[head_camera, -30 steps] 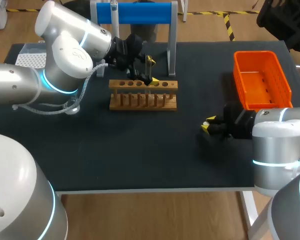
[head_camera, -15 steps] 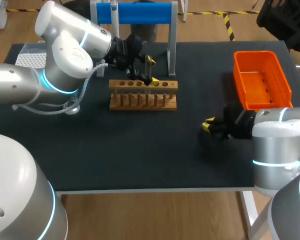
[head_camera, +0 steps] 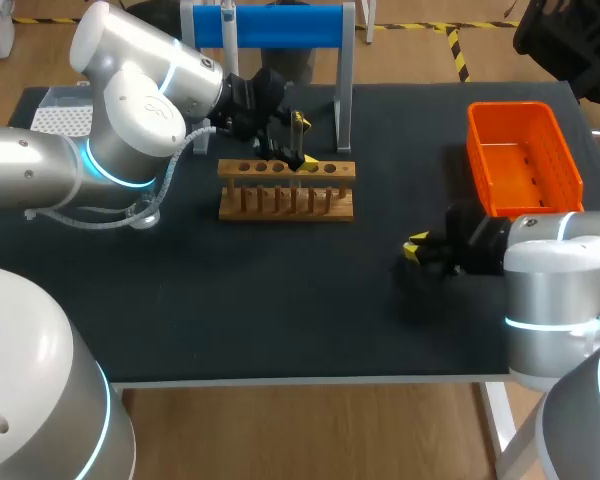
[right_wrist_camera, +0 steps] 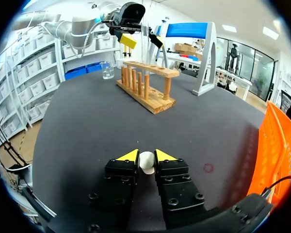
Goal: Invert the test tube, pick up the pipette, mount the tip to pipette, aspirate from beaker and dispense into the tube, eject the tip, return the pipette, and cap with the stopper.
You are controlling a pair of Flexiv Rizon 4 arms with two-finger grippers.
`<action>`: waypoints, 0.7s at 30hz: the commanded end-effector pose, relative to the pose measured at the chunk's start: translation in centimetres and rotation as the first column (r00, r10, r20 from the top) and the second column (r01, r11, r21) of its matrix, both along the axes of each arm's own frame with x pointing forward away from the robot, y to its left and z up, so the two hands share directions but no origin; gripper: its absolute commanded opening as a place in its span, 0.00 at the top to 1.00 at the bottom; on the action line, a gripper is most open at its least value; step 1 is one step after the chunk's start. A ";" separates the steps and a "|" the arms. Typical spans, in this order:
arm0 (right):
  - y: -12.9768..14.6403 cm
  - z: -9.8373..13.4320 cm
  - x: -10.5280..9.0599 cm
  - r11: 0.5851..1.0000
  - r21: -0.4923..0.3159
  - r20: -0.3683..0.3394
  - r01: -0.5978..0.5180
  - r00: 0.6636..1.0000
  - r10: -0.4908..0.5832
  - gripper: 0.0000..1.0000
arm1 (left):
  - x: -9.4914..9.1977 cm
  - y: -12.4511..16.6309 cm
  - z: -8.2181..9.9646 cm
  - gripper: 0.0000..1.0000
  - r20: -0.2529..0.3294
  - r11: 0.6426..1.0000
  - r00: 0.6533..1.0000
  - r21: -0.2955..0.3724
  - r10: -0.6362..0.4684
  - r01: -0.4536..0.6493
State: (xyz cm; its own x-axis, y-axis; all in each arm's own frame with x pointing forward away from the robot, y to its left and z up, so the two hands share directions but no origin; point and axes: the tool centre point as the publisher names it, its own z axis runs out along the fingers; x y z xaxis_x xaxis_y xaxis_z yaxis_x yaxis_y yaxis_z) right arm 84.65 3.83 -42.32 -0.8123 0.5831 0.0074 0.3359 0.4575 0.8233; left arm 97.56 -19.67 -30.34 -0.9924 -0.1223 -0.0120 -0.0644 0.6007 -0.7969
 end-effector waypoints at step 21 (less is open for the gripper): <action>1.4 7.0 4.0 0.986 0.102 0.017 -0.132 0.991 0.131 1.00 | 0.0 0.0 -0.1 0.00 0.001 1.000 1.000 -0.003 0.000 0.000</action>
